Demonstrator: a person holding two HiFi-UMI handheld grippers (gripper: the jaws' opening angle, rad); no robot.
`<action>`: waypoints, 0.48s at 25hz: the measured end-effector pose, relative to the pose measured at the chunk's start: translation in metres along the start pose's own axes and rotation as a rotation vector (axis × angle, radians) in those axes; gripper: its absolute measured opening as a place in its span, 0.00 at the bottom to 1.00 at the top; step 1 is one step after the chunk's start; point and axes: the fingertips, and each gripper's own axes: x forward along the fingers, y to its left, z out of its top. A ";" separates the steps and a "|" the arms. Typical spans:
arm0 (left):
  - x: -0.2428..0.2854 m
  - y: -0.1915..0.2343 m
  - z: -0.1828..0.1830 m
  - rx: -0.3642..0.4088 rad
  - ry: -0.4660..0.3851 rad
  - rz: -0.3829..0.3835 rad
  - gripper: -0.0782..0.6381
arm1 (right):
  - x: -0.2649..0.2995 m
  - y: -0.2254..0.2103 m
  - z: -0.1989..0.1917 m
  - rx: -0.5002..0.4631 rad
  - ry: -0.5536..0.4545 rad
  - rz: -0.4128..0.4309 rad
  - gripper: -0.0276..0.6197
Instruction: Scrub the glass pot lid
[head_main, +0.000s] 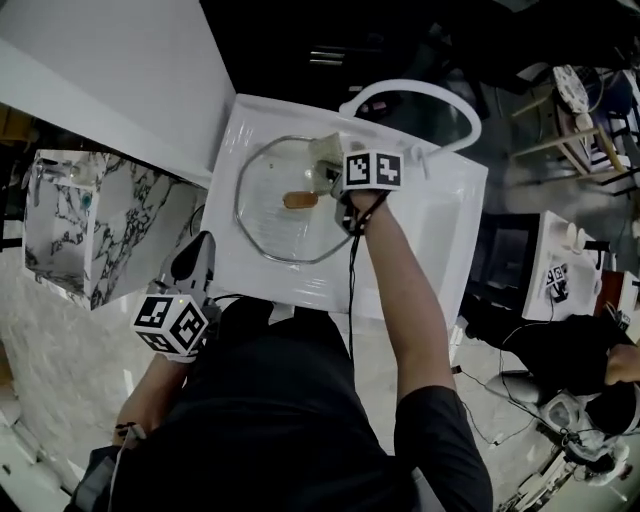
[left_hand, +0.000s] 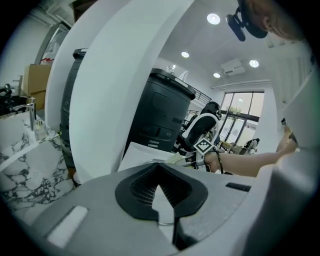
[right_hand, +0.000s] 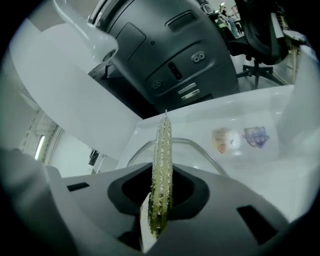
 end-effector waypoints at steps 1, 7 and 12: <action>0.003 -0.005 -0.001 0.011 0.007 -0.014 0.11 | -0.007 -0.007 -0.002 0.029 -0.026 -0.004 0.14; 0.023 -0.042 -0.003 0.058 0.054 -0.094 0.11 | -0.051 -0.057 -0.024 0.242 -0.187 -0.021 0.14; 0.034 -0.068 -0.003 0.091 0.075 -0.152 0.11 | -0.082 -0.089 -0.050 0.340 -0.256 -0.058 0.14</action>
